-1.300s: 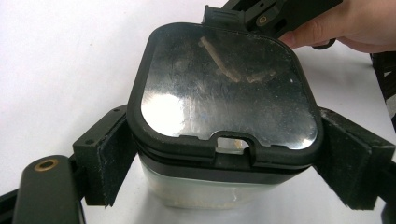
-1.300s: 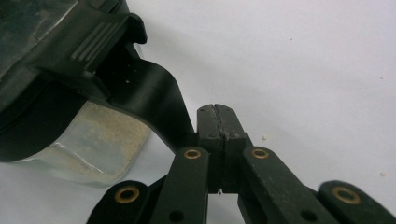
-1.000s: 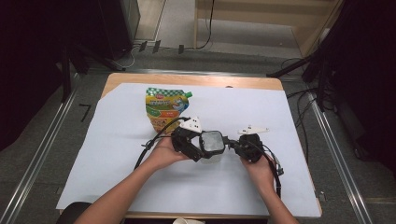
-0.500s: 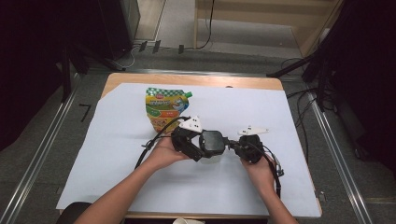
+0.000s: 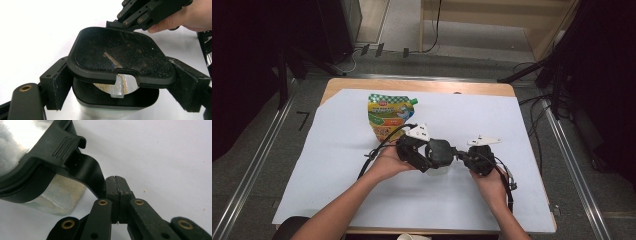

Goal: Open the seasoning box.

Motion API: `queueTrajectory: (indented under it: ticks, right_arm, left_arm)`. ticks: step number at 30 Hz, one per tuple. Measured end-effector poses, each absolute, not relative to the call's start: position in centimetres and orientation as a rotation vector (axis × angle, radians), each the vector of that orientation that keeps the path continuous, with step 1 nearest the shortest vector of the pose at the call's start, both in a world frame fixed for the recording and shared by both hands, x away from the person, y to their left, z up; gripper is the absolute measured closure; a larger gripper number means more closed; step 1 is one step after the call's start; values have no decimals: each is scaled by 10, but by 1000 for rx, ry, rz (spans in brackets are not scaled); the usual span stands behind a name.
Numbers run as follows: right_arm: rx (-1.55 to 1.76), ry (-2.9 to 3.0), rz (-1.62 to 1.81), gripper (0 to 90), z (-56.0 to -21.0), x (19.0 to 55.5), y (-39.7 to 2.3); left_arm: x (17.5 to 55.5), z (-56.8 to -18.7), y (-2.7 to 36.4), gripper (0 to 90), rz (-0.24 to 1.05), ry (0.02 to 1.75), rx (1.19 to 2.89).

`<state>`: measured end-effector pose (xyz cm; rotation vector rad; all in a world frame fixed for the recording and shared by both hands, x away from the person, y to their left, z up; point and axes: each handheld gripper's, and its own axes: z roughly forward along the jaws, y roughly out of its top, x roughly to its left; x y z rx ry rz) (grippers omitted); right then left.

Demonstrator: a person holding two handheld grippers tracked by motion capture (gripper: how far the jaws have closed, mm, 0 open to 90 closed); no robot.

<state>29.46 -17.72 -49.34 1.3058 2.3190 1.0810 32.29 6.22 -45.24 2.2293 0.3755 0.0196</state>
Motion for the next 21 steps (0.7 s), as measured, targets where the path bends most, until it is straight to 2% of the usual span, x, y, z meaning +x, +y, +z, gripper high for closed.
queueTrajectory:
  ticks: [17,19,21]
  right_arm:
    - [1302,2314,1094,900,-490,291,-178]
    - [1302,2313,1097,900,-490,291,-178]
    - [1300,2315,1096,900,-489,291,-177]
  left_arm:
    - [322,-439,56,160,42,367,2251]
    - [321,-436,56,289,-10,343,2218]
    - [320,-433,54,302,0,335,2228]
